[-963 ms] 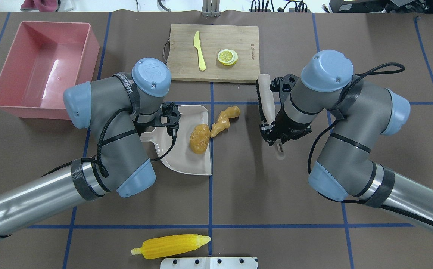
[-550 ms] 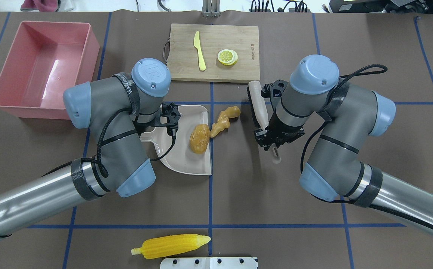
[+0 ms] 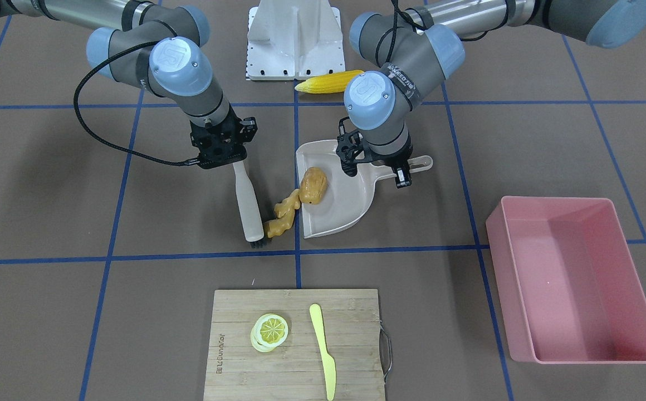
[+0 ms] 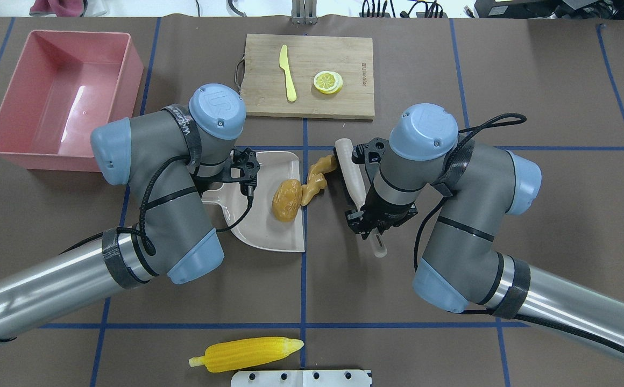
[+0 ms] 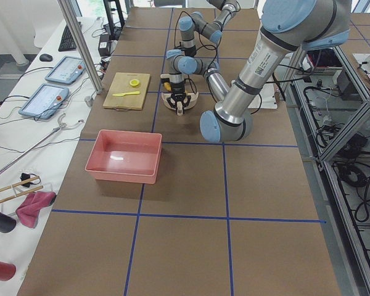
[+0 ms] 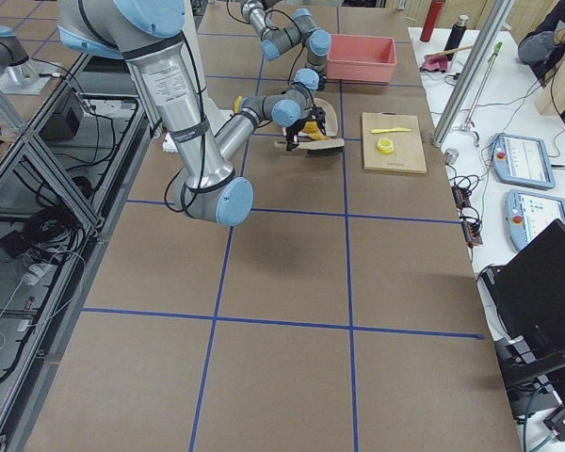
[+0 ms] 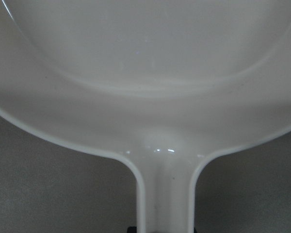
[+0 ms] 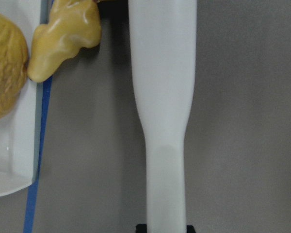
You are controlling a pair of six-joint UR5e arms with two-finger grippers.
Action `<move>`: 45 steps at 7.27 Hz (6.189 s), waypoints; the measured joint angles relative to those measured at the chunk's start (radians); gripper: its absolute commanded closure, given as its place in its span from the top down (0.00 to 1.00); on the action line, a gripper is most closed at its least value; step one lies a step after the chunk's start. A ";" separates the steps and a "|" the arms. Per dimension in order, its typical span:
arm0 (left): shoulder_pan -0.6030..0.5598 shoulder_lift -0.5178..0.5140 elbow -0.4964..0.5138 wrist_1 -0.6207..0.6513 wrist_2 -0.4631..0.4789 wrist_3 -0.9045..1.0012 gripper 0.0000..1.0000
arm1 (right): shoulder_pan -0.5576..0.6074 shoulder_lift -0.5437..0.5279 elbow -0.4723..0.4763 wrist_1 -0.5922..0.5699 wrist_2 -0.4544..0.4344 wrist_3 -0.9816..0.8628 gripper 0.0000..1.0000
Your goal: Sweep and dump trash into bin
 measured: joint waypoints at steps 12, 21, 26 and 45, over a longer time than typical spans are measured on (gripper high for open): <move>-0.001 0.009 -0.006 -0.001 -0.001 0.002 0.00 | -0.107 0.080 0.023 -0.037 -0.064 0.205 0.00; 0.000 0.009 -0.002 0.000 -0.001 0.002 0.00 | 0.120 0.048 -0.068 -0.153 0.004 -0.150 0.00; 0.002 0.010 0.002 0.000 0.000 0.002 0.00 | -0.050 0.094 -0.006 -0.231 -0.014 -0.054 0.00; 0.007 0.048 -0.048 -0.036 -0.001 0.002 0.00 | -0.038 0.174 0.164 -0.438 -0.077 0.115 0.00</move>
